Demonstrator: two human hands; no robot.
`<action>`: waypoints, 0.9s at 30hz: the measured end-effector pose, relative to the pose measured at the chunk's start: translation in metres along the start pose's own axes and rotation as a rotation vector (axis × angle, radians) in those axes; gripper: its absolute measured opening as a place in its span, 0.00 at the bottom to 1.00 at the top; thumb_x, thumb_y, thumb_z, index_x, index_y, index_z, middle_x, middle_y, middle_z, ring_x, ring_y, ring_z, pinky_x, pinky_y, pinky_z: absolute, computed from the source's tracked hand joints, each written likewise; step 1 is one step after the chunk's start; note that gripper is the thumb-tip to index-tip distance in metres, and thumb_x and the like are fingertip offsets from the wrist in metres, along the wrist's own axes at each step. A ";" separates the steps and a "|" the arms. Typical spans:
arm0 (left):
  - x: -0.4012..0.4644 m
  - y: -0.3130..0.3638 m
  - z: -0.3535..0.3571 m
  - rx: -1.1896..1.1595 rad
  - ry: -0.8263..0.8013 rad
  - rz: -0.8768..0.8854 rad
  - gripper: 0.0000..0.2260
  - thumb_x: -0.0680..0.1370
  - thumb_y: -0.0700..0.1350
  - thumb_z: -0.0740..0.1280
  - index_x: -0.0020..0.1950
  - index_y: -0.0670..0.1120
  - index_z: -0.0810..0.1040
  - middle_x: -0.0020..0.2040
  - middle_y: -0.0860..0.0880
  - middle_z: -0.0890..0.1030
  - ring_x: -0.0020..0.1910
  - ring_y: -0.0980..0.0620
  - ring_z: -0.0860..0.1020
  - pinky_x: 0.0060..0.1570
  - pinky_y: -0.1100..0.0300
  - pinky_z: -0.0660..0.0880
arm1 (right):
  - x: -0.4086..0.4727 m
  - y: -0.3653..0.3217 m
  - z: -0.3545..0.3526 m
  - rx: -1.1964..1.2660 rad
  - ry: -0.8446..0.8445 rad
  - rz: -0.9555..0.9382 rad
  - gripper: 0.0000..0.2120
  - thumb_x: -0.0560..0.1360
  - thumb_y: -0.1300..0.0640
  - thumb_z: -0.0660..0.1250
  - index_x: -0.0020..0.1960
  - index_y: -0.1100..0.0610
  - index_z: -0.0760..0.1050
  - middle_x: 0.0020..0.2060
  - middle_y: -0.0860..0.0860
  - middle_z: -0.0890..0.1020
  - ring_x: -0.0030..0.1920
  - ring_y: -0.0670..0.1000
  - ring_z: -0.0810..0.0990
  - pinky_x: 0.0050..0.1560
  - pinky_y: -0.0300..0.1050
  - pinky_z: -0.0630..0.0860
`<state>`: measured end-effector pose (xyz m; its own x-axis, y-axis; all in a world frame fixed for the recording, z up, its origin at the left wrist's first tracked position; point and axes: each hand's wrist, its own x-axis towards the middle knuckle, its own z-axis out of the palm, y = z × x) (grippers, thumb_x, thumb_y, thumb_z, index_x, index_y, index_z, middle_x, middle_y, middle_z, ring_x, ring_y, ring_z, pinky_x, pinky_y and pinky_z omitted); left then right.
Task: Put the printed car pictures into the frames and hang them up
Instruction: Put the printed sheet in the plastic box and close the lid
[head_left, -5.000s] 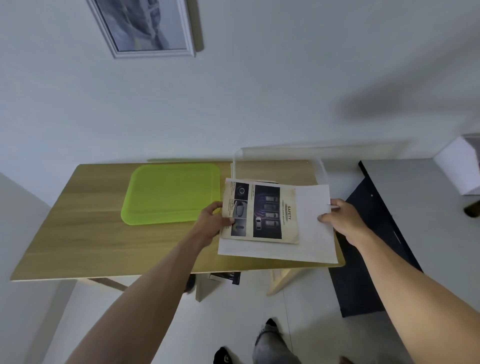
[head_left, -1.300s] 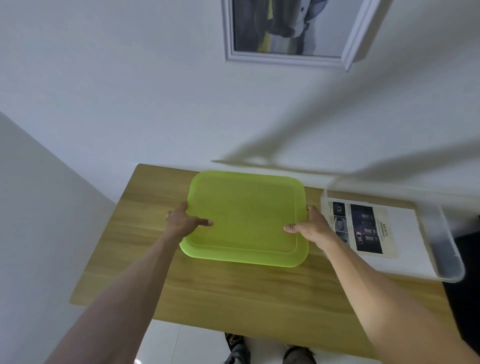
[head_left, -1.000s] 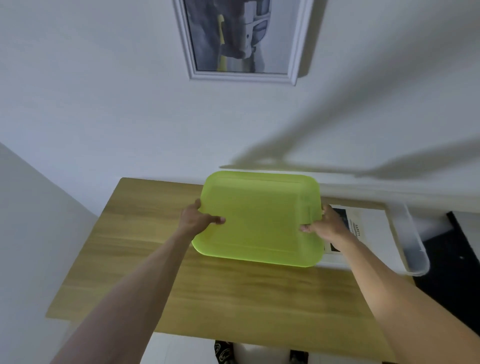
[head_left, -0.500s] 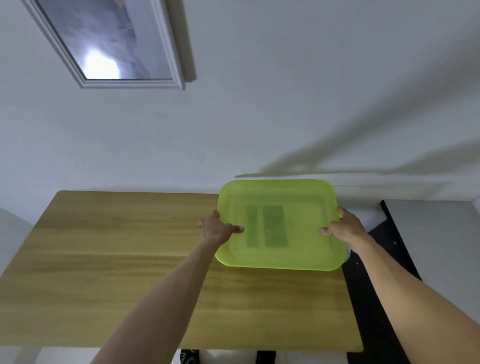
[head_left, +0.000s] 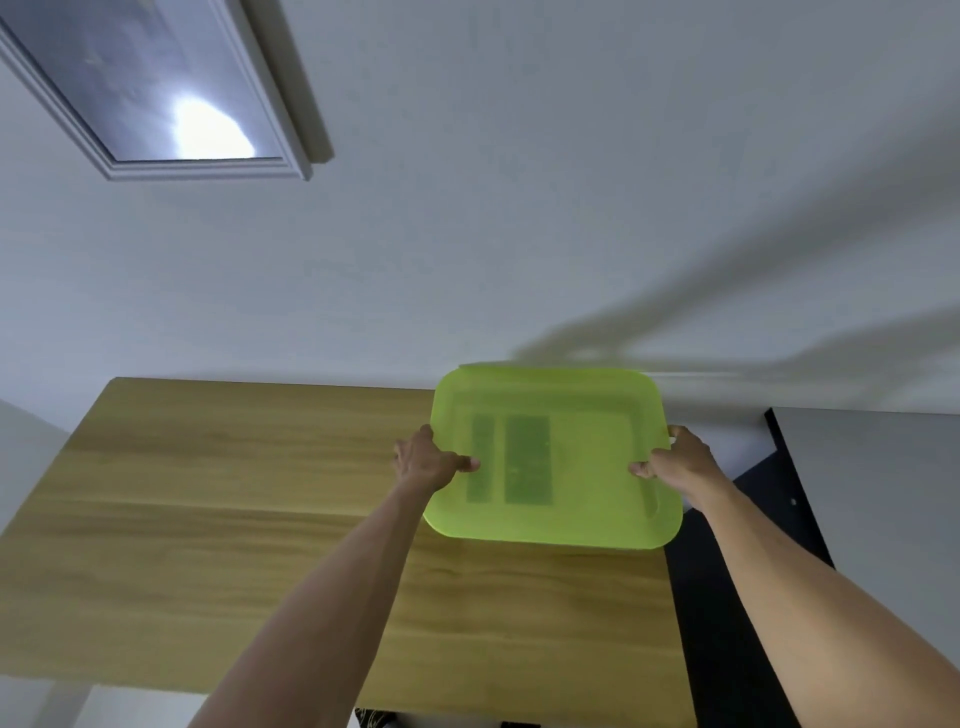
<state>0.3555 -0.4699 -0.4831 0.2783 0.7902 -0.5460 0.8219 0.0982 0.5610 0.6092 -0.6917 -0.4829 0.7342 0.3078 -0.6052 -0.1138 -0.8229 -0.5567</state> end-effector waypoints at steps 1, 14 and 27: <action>0.002 -0.001 0.002 0.008 0.002 -0.003 0.41 0.59 0.57 0.81 0.68 0.48 0.72 0.66 0.42 0.73 0.68 0.40 0.67 0.64 0.45 0.70 | -0.001 0.000 0.000 0.003 -0.011 -0.003 0.41 0.68 0.61 0.80 0.75 0.58 0.63 0.64 0.59 0.77 0.63 0.61 0.78 0.64 0.56 0.75; 0.011 -0.020 0.010 0.052 0.004 -0.034 0.38 0.58 0.58 0.81 0.63 0.47 0.75 0.62 0.43 0.77 0.65 0.40 0.71 0.59 0.45 0.74 | -0.007 0.005 0.002 -0.084 0.003 -0.027 0.35 0.70 0.60 0.79 0.71 0.59 0.67 0.62 0.58 0.79 0.63 0.61 0.78 0.63 0.56 0.76; 0.012 -0.006 0.010 0.277 -0.001 -0.027 0.34 0.63 0.58 0.80 0.62 0.42 0.75 0.63 0.39 0.76 0.62 0.39 0.74 0.57 0.47 0.75 | -0.004 0.005 -0.003 -0.410 -0.058 -0.164 0.32 0.69 0.48 0.79 0.66 0.58 0.73 0.61 0.58 0.79 0.61 0.60 0.77 0.61 0.51 0.76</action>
<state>0.3593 -0.4670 -0.4992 0.2546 0.7889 -0.5593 0.9337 -0.0500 0.3545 0.6079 -0.6986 -0.4812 0.6801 0.4669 -0.5652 0.2843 -0.8786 -0.3837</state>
